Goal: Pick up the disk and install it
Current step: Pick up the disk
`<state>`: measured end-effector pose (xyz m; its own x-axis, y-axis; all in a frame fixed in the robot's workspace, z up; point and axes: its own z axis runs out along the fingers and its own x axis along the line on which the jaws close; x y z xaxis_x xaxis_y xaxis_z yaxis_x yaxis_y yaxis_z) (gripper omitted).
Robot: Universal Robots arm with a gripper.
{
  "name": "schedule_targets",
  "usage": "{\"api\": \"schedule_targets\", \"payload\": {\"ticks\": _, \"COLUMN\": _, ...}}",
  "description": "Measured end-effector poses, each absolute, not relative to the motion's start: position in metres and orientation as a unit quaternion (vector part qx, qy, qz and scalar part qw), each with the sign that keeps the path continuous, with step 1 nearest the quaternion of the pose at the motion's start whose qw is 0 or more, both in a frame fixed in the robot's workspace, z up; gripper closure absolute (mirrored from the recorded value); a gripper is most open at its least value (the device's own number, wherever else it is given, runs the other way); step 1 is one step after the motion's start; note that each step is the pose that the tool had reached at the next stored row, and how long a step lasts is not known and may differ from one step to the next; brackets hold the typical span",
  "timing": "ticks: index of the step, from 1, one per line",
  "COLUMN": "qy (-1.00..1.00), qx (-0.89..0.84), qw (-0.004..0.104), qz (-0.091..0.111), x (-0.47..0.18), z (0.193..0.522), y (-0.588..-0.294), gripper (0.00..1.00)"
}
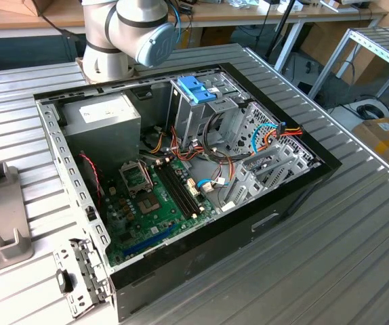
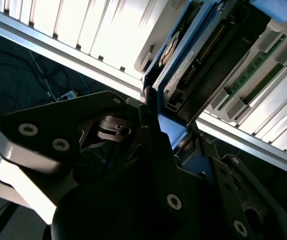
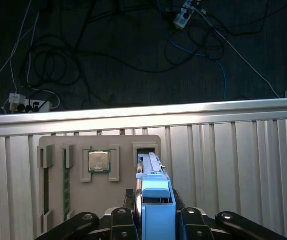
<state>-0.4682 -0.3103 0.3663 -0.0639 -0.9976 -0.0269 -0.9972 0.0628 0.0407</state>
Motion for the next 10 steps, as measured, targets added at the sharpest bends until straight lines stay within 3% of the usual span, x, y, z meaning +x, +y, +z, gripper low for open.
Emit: {"api": "schedule_targets", "payload": {"ticks": 10, "qy": -0.729, "qx": 0.684, "qw": 0.004, "qz": -0.024, "x": -0.4682, "z": 0.3735, "y": -0.3103, "gripper": 0.63}}
